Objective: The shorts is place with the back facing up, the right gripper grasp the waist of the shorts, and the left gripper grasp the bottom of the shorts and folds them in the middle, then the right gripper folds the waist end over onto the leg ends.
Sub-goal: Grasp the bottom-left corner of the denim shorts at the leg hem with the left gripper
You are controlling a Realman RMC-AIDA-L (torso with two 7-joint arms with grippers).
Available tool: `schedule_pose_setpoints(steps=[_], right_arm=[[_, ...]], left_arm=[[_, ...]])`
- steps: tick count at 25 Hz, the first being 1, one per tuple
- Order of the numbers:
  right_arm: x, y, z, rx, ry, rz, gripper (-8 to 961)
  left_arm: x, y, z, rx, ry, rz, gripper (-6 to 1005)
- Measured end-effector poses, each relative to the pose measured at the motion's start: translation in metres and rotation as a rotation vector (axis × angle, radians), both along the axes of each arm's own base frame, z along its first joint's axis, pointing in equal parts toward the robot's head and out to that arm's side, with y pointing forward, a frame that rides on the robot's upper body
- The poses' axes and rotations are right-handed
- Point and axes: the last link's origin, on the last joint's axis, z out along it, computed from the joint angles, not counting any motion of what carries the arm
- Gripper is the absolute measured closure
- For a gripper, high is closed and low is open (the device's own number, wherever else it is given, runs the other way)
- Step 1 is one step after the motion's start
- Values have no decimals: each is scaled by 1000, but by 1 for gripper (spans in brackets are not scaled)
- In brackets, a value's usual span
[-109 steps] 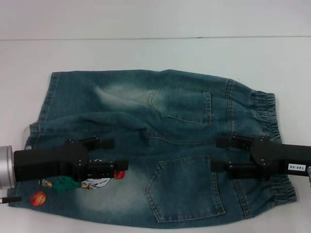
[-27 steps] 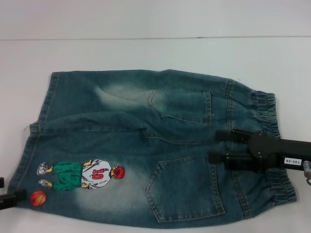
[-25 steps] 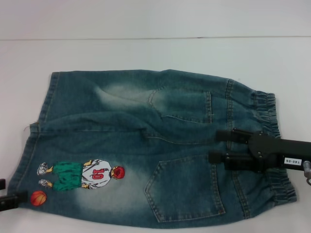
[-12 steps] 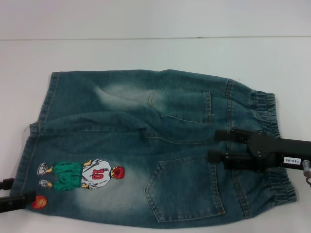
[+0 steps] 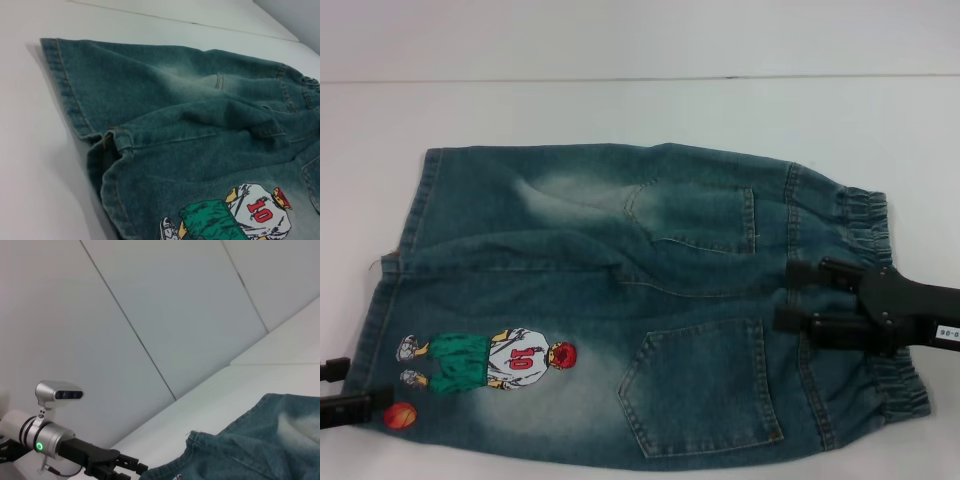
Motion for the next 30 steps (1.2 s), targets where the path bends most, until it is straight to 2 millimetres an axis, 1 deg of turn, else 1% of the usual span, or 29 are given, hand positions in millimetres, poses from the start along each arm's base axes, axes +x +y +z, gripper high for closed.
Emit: schedule_pose_setpoints(steps=[18, 30], right_arm=[[-2, 2, 2, 22, 17, -3, 21], [-2, 3, 0, 24, 14, -5, 24]], left_arm=[[-1, 3, 0, 6, 8, 16, 80], [-4, 0, 0, 7, 17, 32, 81]])
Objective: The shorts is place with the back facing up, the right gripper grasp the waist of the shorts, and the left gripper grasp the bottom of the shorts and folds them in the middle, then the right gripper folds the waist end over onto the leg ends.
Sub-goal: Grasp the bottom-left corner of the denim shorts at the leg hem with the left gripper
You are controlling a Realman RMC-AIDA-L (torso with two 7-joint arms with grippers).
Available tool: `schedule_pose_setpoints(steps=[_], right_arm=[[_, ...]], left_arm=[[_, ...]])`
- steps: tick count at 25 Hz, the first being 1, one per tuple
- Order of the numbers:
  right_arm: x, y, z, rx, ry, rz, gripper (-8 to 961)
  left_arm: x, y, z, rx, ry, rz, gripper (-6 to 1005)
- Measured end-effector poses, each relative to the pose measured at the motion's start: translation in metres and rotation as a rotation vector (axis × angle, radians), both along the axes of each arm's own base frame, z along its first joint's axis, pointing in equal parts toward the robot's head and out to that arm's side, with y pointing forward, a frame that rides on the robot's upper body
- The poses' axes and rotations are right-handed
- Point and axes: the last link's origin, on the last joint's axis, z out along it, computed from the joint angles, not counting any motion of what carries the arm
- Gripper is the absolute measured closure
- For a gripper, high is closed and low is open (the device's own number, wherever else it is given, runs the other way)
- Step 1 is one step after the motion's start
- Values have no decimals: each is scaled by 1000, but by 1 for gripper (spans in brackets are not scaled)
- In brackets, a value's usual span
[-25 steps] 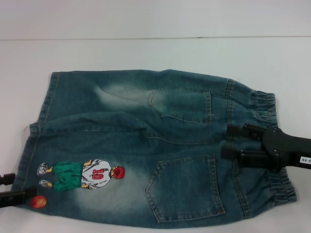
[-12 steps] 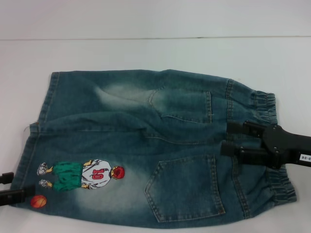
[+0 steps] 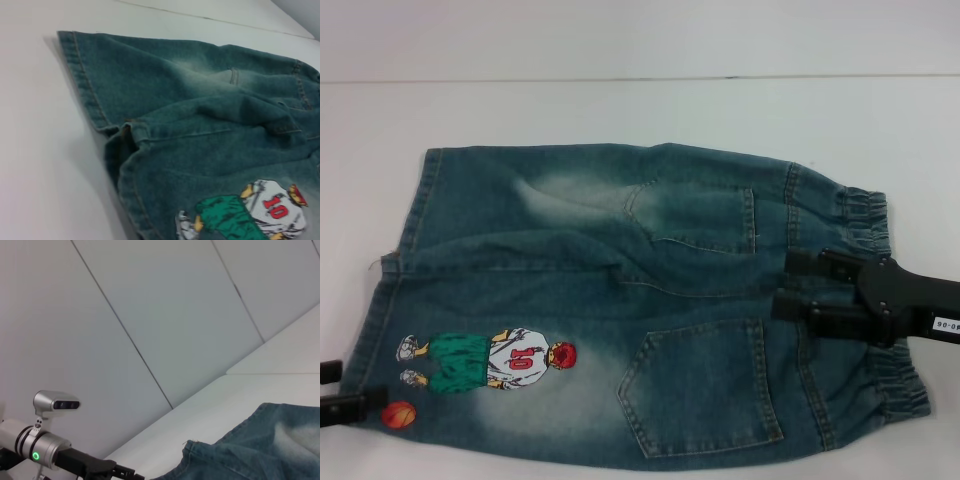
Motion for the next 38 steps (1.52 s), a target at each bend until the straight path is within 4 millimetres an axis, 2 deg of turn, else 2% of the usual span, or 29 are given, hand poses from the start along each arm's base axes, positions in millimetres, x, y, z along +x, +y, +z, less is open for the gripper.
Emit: schedule_pose_setpoints(steps=[7, 17, 38], right_arm=[[0, 0, -1, -1, -1, 1, 26], [-2, 1, -2, -9, -3, 7, 28], [-2, 2, 0, 1, 2, 4, 34]], left_arm=[[-3, 0, 3, 16, 24, 17, 81], [-1, 0, -6, -17, 23, 21, 82], [7, 3, -9, -47, -5, 0, 160]])
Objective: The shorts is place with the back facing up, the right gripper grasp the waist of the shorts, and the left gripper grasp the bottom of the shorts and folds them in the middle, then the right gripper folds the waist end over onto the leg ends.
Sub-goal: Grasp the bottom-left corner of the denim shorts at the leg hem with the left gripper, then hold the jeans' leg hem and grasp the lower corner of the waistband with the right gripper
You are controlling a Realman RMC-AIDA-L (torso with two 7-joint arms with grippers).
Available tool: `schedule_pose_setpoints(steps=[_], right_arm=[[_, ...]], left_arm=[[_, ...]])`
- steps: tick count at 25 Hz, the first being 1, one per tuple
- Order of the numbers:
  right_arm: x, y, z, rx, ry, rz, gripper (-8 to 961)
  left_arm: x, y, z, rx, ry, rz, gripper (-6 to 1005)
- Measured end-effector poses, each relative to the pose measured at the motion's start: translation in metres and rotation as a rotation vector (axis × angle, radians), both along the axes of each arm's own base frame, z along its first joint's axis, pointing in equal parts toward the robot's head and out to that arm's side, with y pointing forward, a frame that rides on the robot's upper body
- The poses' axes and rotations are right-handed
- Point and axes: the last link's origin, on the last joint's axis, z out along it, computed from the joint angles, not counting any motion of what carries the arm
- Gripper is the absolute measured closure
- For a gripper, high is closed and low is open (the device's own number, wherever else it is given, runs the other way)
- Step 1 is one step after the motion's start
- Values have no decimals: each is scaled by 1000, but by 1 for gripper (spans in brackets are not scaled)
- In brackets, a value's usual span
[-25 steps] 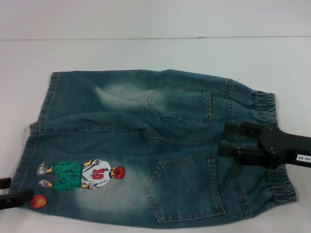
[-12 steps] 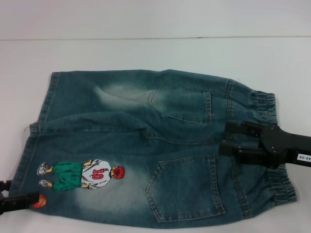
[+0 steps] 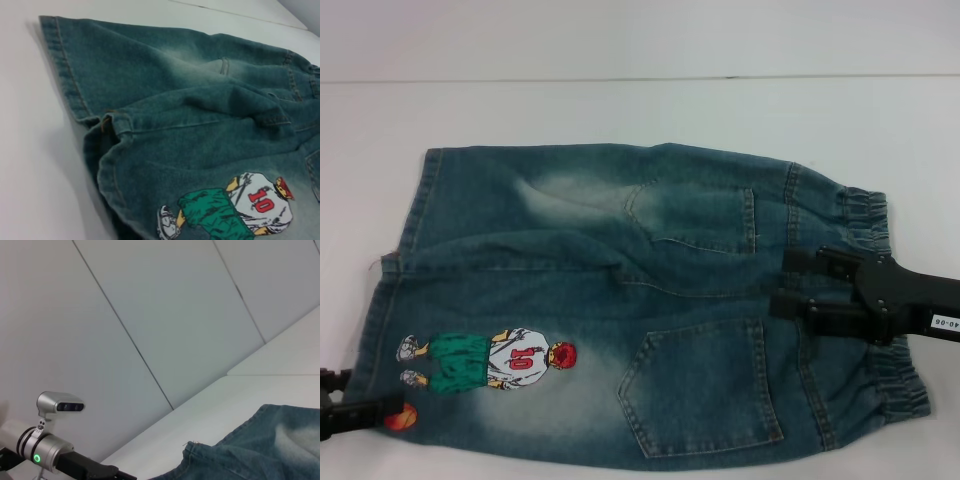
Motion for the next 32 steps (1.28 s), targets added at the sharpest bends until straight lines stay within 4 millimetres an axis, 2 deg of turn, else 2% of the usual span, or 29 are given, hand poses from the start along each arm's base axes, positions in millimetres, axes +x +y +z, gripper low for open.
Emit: schedule_pose_setpoints(steps=[4, 9, 14, 24, 28, 32], right_arm=[[0, 0, 0, 0, 1, 0, 35], [0, -1, 0, -1, 2, 2, 36], [1, -2, 1, -1, 4, -1, 37], [3, -4, 3, 8, 13, -12, 40], [12, -9, 13, 36, 32, -45, 41], [31, -21, 30, 105, 60, -133, 41]], left_arm=[[1, 2, -1, -15, 15, -12, 175], [1, 5, -4, -20, 28, -20, 365], [1, 7, -4, -13, 38, -17, 604], [5, 12, -4, -18, 31, -34, 809], [7, 14, -4, -18, 27, -34, 905], [9, 17, -3, -12, 18, -27, 980]])
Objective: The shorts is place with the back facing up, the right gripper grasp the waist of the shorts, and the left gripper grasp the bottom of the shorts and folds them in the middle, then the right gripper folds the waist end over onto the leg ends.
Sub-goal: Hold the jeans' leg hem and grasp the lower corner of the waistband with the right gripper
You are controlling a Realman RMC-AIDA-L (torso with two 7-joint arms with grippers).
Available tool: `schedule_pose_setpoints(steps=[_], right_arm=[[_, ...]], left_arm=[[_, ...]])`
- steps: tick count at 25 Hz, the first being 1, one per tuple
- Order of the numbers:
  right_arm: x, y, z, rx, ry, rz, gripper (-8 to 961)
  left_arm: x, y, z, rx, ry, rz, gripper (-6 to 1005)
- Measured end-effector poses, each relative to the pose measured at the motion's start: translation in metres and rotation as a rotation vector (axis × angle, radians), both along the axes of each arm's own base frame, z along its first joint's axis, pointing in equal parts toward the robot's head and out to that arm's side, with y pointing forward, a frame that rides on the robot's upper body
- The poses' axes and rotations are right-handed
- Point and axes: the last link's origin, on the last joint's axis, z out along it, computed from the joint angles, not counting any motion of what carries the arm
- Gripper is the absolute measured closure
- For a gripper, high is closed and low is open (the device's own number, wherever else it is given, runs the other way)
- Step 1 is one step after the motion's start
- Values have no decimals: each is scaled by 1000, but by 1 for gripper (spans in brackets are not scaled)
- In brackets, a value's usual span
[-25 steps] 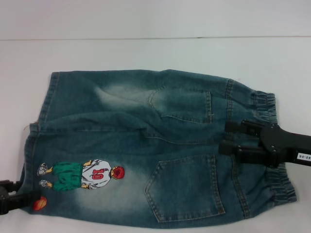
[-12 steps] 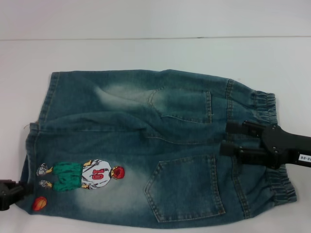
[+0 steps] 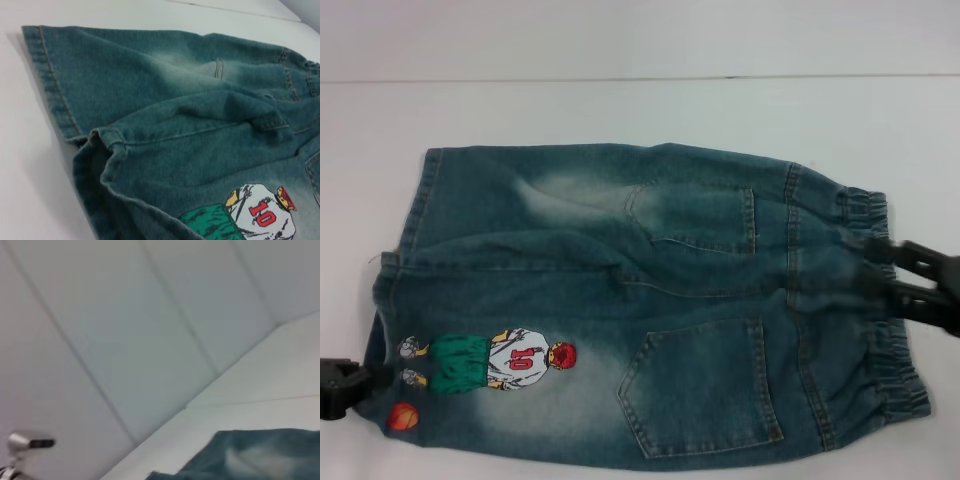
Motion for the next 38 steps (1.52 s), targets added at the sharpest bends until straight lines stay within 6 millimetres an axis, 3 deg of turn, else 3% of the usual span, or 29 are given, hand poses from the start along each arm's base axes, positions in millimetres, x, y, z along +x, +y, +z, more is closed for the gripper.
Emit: schedule_pose_setpoints(steps=[6, 13, 17, 25, 38], right_arm=[[31, -31, 19, 29, 5, -118, 43], [58, -80, 16, 77, -74, -168, 45], [69, -96, 12, 59, -109, -215, 46], [84, -98, 9, 51, -172, -303, 48], [81, -87, -2, -17, -178, -299, 51]], left_arm=[[4, 3, 0, 15, -22, -13, 979], [9, 4, -2, 21, -50, -27, 980], [10, 5, -2, 16, -58, -26, 980], [10, 5, -3, 14, -67, -13, 980], [10, 5, -4, 14, -69, -13, 980]])
